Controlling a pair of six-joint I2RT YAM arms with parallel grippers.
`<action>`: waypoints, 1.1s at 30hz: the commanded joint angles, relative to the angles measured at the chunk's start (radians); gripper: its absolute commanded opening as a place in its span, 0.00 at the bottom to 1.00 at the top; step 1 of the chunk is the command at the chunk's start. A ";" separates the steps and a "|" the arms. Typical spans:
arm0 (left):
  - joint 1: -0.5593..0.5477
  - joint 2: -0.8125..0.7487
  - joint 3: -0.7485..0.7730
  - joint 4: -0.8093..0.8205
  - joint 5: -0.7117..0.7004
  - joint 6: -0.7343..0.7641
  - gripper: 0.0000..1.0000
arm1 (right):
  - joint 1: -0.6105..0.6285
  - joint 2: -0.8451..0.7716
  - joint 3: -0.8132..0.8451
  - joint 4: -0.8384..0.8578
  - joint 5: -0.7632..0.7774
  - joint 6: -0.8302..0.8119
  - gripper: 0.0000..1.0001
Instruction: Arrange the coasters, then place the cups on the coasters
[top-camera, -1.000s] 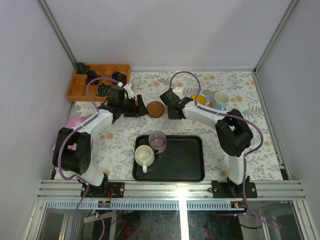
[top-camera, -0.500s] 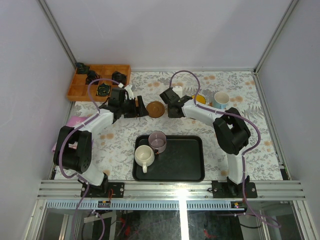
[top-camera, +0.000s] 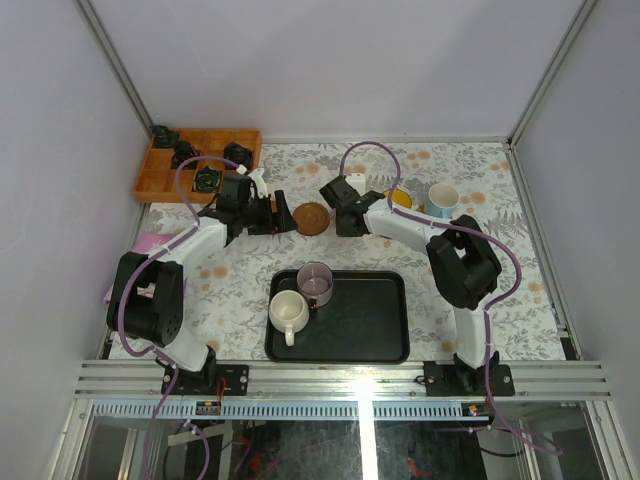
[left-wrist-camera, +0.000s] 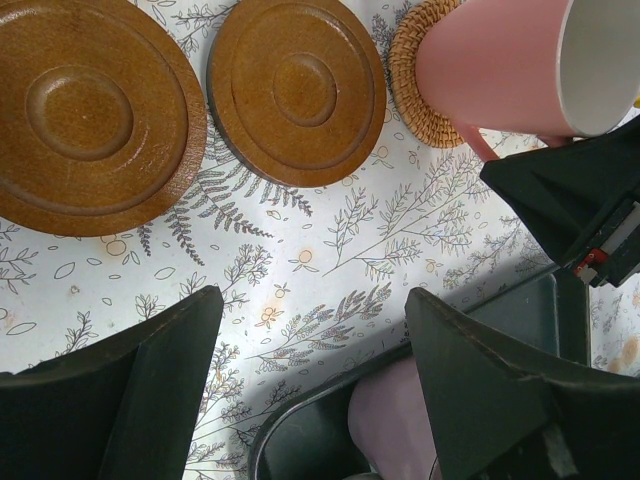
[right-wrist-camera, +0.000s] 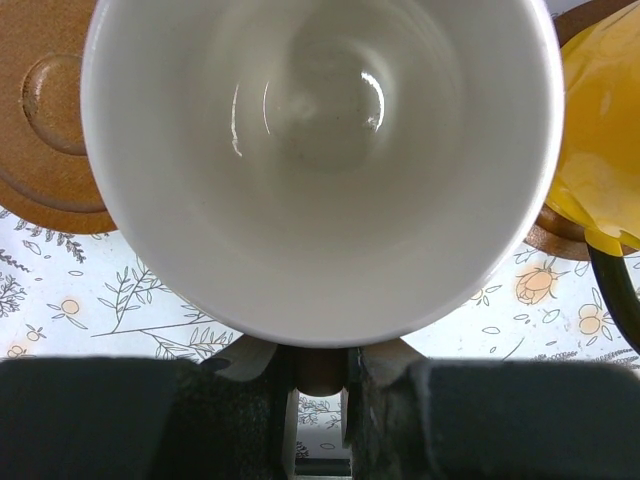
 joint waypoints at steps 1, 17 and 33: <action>-0.007 0.013 0.026 0.009 0.002 0.024 0.74 | -0.006 -0.060 0.026 0.024 0.025 0.023 0.00; -0.006 0.016 0.025 0.010 0.006 0.021 0.75 | -0.006 -0.068 0.022 -0.008 0.026 0.044 0.00; -0.007 0.017 0.026 0.011 0.011 0.020 0.75 | -0.006 -0.062 0.019 -0.036 0.013 0.066 0.33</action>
